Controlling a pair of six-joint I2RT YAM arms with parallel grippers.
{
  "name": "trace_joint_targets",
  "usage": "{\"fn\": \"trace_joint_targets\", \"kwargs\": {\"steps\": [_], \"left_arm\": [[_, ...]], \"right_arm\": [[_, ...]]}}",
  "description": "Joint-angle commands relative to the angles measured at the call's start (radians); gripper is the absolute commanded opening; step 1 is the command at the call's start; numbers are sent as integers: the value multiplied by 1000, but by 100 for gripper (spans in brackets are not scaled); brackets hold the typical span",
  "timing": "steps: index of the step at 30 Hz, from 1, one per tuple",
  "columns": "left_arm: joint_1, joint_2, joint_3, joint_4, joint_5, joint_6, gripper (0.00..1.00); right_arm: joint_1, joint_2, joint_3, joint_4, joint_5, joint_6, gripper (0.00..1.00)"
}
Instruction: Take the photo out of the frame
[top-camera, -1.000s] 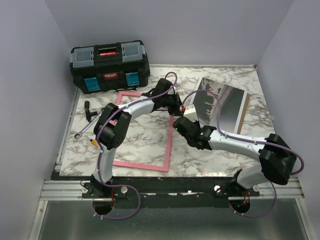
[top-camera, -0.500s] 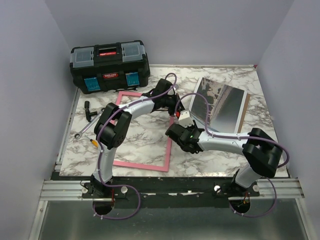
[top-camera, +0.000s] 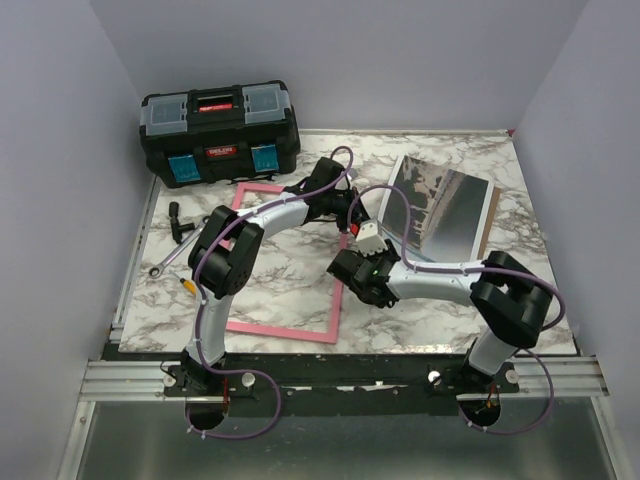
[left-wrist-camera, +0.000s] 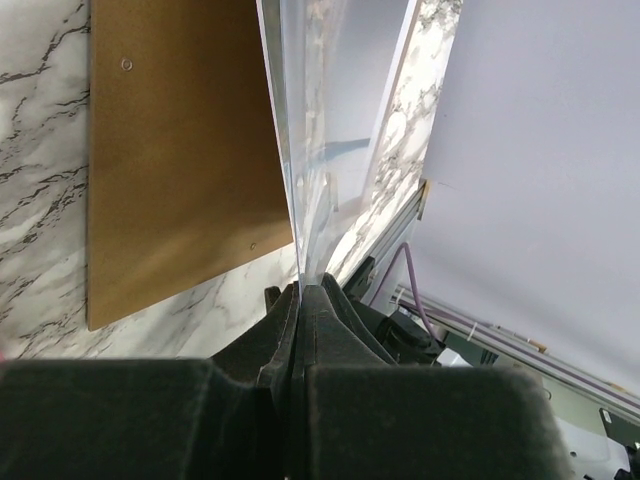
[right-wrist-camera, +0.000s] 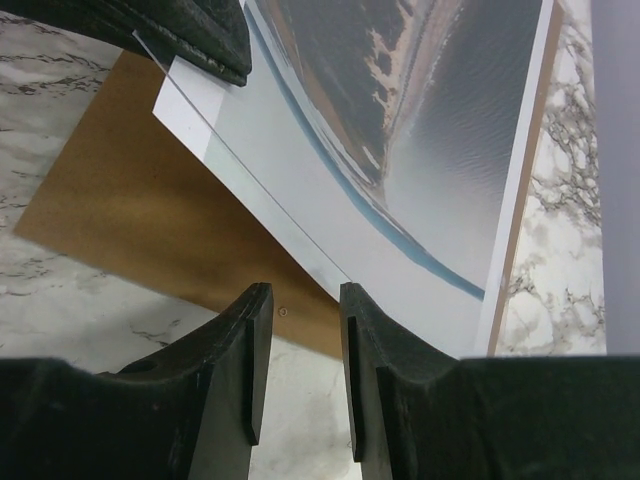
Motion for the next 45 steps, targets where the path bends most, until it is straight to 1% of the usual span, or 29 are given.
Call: {"fn": "trace_joint_targets", "kwargs": {"steps": [1,6,13,18,21,25,27,30,33,35,38,40,43,44,45], "left_arm": [[3,-21,-3,17,44,-7,0],[4,-28,-8,17,46,-6,0],[5,-30,-13,14,50,-1,0],[5,-31,-16,19,51,-3,0],[6,-32,-19,25,52,-5,0],[6,-30,-29,56,72,-31,0],[5,-33,-33,60,69,-33,0],[5,-39,-37,60,69,-32,0],[5,-40,-41,63,70,-32,0],[5,-41,-41,62,71,-32,0],[5,-41,-42,63,72,-32,0],[5,-41,-40,63,73,-32,0],[5,-44,-40,63,72,-32,0],[5,-44,-40,61,72,-29,0],[5,-46,-39,58,69,-25,0]], "right_arm": [[6,52,19,39,111,0,40],[6,124,38,58,181,-10,39],[5,167,57,61,251,-13,39],[4,143,33,81,224,-18,42],[2,135,18,118,235,-41,50],[-8,153,15,173,252,-51,49],[-8,163,15,175,282,-30,47],[-9,170,18,177,329,-19,40],[-21,166,12,201,330,-26,36],[-36,166,-13,278,315,-100,30],[-46,155,-46,351,288,-162,26],[-47,145,-67,408,259,-215,22],[-46,139,-72,431,245,-237,5],[-46,140,-70,431,238,-240,1],[-45,138,-68,426,227,-241,1]]}}
